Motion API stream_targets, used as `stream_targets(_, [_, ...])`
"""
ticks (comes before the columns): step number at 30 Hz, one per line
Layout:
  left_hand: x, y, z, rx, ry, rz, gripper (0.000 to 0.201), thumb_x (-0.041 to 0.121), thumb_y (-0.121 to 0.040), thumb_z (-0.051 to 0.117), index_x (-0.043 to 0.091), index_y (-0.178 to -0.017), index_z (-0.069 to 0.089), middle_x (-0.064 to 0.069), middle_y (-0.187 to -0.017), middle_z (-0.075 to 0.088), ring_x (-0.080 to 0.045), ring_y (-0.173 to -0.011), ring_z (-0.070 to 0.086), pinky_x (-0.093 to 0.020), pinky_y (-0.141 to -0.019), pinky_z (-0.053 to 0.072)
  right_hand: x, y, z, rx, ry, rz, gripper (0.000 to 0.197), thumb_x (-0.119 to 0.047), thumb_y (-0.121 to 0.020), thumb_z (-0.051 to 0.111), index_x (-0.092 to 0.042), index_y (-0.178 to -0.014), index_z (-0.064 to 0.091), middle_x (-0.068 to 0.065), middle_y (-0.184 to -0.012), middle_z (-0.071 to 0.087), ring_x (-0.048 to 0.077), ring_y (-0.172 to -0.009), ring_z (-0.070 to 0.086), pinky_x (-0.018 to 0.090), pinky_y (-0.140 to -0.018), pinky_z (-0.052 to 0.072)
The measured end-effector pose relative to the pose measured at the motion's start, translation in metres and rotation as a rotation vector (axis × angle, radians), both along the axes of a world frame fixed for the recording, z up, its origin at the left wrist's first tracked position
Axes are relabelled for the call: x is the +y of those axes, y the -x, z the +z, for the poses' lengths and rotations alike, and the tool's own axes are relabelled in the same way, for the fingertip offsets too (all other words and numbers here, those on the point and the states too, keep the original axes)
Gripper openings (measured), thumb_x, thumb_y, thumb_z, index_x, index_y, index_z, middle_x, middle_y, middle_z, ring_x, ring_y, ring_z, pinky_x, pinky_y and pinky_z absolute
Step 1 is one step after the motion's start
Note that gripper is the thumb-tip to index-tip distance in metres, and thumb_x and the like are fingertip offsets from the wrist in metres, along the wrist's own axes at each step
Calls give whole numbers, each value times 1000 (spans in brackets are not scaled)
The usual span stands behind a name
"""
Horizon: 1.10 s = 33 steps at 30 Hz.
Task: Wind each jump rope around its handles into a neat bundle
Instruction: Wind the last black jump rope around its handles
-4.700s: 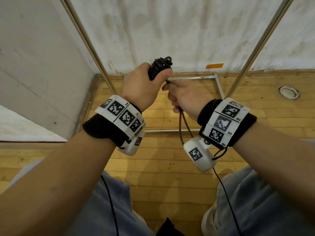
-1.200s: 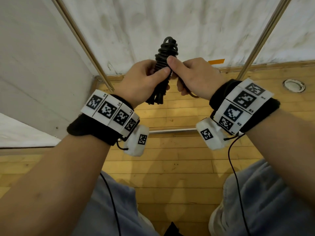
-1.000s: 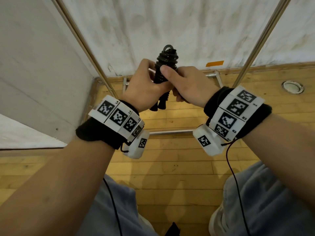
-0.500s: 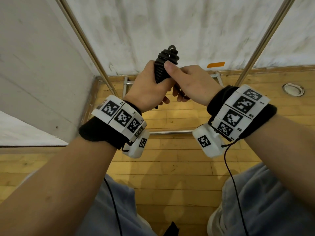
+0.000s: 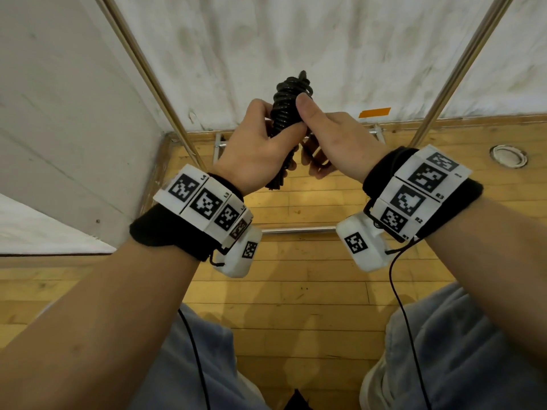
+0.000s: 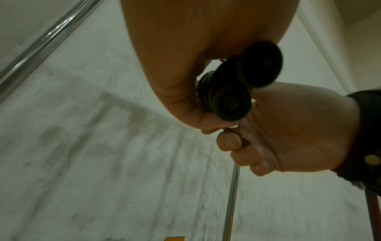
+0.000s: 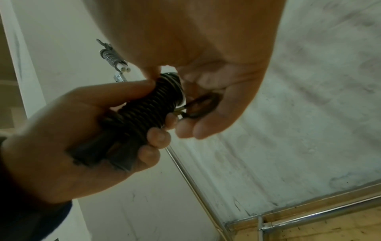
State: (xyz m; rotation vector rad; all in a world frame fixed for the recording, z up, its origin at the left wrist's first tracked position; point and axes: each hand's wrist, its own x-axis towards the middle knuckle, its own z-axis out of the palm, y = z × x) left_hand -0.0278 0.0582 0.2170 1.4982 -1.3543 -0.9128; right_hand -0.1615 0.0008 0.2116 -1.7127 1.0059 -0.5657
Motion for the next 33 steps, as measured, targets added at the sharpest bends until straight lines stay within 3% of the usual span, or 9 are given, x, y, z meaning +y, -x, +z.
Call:
stream_targets(3, [-1,1,-4,-121,40,59,25,33,-91,60,23,-90,36,-1,-77,61,-12,-53,59,-31,-45,49,3,-2,1,47,-15,-4,69,-73,-85,32,-12,-87,65,2,-61,63,13,-46,57,24,-48,52])
stream_targets(7, [-4,0,-11,-299,59,121,28,33,-89,58,17,-95,36,4,-74,56,-3,-48,54,-19,-38,41,3,-3,1,81,118,-51,57,-63,-87,43,-11,-74,63,0,-63,62,8,-46,53,19,-47,47])
stream_targets(11, [-6,3,-13,-340,53,116,29,31,-89,57,17,-95,33,4,-74,55,-2,-42,50,-22,-38,40,6,-4,-1,79,199,-70,51,-53,-92,44,-14,-61,56,-10,-46,51,1,-37,43,11,-42,37])
stream_targets(16, [0,-5,2,-5,48,-20,35,24,-76,67,20,-87,34,-4,-75,54,-9,-51,53,-26,-49,48,6,3,4,-35,210,-44,47,-48,-93,46,-17,-58,53,-13,-37,46,2,-37,41,13,-46,32])
stream_targets(21, [2,-5,5,292,-105,-94,47,17,-72,64,13,-108,35,-9,-84,57,-19,-59,57,-35,-58,53,7,4,7,-103,218,-8,39,-42,-94,49,-19,-63,55,-16,-42,49,-1,-42,45,12,-50,34])
stream_targets(23, [2,-2,5,211,-93,-76,45,21,-80,62,12,-113,33,-6,-83,56,-16,-57,56,-31,-53,50,6,3,7,-118,222,-34,40,-43,-94,49,-17,-64,56,-12,-48,52,1,-46,46,16,-54,37])
stream_targets(27, [-1,1,-4,-168,44,58,34,30,-94,56,14,-110,31,4,-80,57,-8,-57,56,-22,-44,41,5,-1,2,-100,166,-55,39,-50,-91,49,-18,-70,58,-3,-60,52,10,-54,50,26,-57,45])
stream_targets(29, [-1,2,-8,-249,74,92,39,29,-90,61,14,-107,30,1,-85,60,-13,-63,61,-28,-47,46,6,-5,-1,-96,137,-71,32,-53,-88,52,-24,-77,61,-7,-65,59,8,-58,56,26,-58,50])
stream_targets(33, [2,0,-4,-206,140,146,47,30,-79,72,14,-103,34,2,-87,59,-23,-64,66,-46,-52,55,5,-6,3,-156,118,-72,32,-46,-88,58,-17,-78,65,1,-71,66,11,-61,61,29,-64,55])
